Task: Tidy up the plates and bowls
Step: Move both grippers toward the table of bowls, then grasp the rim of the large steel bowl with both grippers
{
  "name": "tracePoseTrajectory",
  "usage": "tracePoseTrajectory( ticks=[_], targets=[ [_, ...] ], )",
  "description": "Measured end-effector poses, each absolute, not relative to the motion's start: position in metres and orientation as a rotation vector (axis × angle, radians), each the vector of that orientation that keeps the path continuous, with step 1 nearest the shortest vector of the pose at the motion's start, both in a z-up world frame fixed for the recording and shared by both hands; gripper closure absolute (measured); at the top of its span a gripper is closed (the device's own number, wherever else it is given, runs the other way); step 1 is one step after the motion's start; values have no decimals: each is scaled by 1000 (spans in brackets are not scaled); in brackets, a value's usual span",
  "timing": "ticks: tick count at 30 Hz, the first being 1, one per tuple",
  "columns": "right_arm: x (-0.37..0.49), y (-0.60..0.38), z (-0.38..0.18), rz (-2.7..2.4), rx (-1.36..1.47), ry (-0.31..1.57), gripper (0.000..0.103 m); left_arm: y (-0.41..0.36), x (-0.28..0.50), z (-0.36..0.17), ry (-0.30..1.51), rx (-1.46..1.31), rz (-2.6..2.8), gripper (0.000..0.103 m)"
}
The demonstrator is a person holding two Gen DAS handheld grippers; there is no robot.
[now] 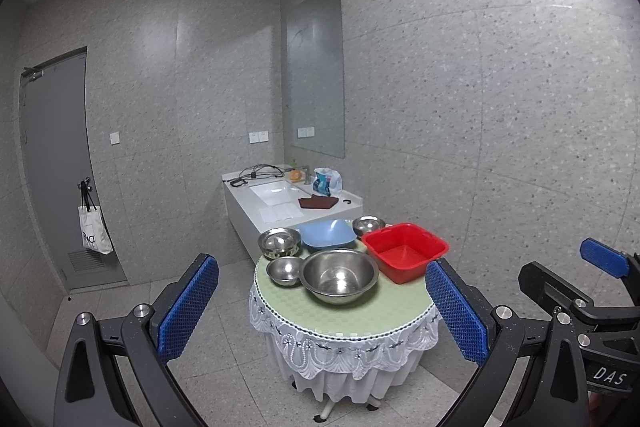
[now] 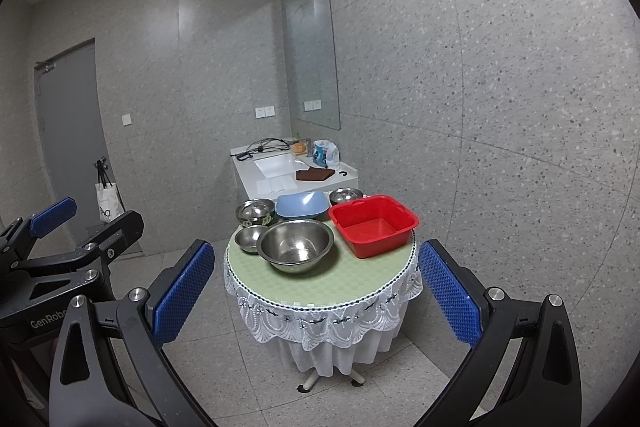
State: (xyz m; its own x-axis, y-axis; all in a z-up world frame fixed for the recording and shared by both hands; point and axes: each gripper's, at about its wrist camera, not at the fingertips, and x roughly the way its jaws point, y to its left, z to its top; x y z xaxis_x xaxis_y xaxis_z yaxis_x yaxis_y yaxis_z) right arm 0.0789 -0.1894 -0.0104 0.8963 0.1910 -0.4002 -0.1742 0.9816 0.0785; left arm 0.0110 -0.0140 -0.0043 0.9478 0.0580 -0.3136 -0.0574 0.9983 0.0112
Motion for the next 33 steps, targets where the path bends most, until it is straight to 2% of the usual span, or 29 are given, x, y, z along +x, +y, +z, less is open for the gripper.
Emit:
tracePoseTrajectory(
  ticks=[22, 33],
  targets=[
    [142, -203, -27, 242, 42, 462, 0, -29, 89, -16, 371, -3, 105, 1],
    [208, -214, -56, 199, 88, 527, 0, -19, 193, -32, 467, 24, 83, 1]
  ],
)
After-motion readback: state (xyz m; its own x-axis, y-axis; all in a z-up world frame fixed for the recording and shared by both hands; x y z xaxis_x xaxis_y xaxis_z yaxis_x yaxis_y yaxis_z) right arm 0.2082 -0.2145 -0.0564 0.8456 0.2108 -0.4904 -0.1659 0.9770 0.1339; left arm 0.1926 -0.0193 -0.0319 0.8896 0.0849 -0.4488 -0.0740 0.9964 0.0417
